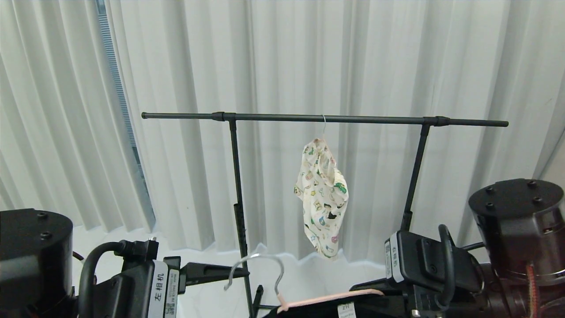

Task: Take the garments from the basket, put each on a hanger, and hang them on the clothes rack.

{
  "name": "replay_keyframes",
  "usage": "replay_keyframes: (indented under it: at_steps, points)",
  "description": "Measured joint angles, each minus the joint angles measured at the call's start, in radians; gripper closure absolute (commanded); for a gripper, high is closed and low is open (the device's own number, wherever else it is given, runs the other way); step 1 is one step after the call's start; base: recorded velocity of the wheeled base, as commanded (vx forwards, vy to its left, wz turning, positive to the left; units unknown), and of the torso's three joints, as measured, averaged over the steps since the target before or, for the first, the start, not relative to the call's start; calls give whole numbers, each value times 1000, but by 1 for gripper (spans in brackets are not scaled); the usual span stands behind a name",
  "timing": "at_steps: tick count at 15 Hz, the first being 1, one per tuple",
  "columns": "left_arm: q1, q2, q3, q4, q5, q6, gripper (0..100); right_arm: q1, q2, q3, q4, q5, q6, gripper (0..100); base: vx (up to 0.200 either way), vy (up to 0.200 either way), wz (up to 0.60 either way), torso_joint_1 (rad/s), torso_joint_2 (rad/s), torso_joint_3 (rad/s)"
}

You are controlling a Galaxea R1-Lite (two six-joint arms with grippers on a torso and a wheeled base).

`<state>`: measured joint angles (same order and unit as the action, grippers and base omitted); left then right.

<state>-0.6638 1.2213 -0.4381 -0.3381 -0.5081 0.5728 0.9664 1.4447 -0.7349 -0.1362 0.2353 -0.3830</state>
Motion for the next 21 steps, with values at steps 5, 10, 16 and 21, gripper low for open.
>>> replay_keyframes:
  at_steps: [5, 10, 16, 21]
  points:
    - [8, -3, 37, 0, 0, -1, 0, -26, -57, 2, 1, -7, 0, 100, 0, 0, 0, 0, 0, 0]
    - [133, -26, 112, 1, 0, -2, 0, -129, -120, 30, 2, -25, 1, 100, 0, 0, 0, 0, 0, 0]
    - [282, -26, 195, 1, -1, -4, 0, -220, -183, 14, 1, -29, 47, 100, 0, 0, 0, 0, 0, 0]
    - [303, 138, 114, 1, -4, -3, 100, -222, -213, -24, 2, -29, 51, 100, 0, 0, 0, 0, 0, 0]
